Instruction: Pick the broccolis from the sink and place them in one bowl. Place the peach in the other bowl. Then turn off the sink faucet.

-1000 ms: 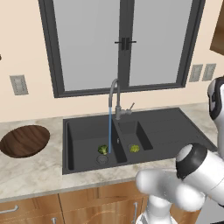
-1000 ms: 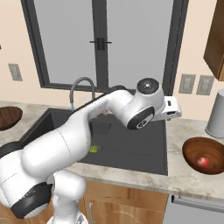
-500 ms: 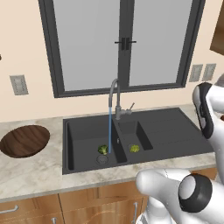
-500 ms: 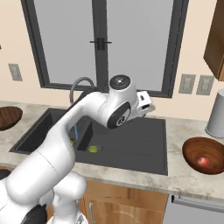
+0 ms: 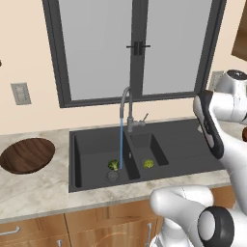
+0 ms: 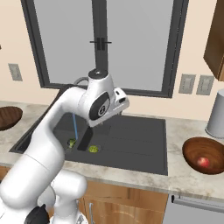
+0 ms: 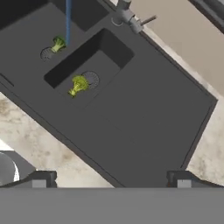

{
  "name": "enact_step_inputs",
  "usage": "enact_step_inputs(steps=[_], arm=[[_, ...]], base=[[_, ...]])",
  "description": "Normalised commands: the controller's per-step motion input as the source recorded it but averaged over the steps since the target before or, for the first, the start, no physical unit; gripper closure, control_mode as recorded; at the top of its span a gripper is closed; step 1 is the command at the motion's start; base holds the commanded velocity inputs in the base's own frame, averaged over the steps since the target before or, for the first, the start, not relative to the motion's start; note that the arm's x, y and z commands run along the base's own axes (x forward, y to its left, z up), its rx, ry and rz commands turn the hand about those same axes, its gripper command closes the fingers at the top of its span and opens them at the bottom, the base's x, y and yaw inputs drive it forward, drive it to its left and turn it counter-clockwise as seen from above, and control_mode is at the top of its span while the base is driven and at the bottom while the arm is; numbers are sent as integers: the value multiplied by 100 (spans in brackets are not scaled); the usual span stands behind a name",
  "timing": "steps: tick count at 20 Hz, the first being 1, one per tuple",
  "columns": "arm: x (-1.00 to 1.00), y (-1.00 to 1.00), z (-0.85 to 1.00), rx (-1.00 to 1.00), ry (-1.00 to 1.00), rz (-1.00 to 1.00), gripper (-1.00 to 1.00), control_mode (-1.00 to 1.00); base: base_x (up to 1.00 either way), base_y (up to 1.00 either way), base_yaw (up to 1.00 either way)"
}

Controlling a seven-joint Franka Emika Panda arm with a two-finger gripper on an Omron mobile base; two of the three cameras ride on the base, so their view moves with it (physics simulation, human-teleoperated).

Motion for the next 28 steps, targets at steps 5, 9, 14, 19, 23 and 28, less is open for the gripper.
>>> enact_step_inputs(steps=[5,9,14,19,23,28], arm=[[-5,60,0,0,13,23,-100,-100],[-8,50,0,0,3,20,-100,-100],[-15,31,-9,0,0,17,-100,-100],[-11,28,-15,0,0,16,-100,-100],[0,24,-6,0,1,17,-100,-100],[0,15,-5,-2,8,15,-100,-100]], base=[[0,0,0],[0,0,0],[0,0,0],[0,0,0],[0,0,0],[0,0,0]])
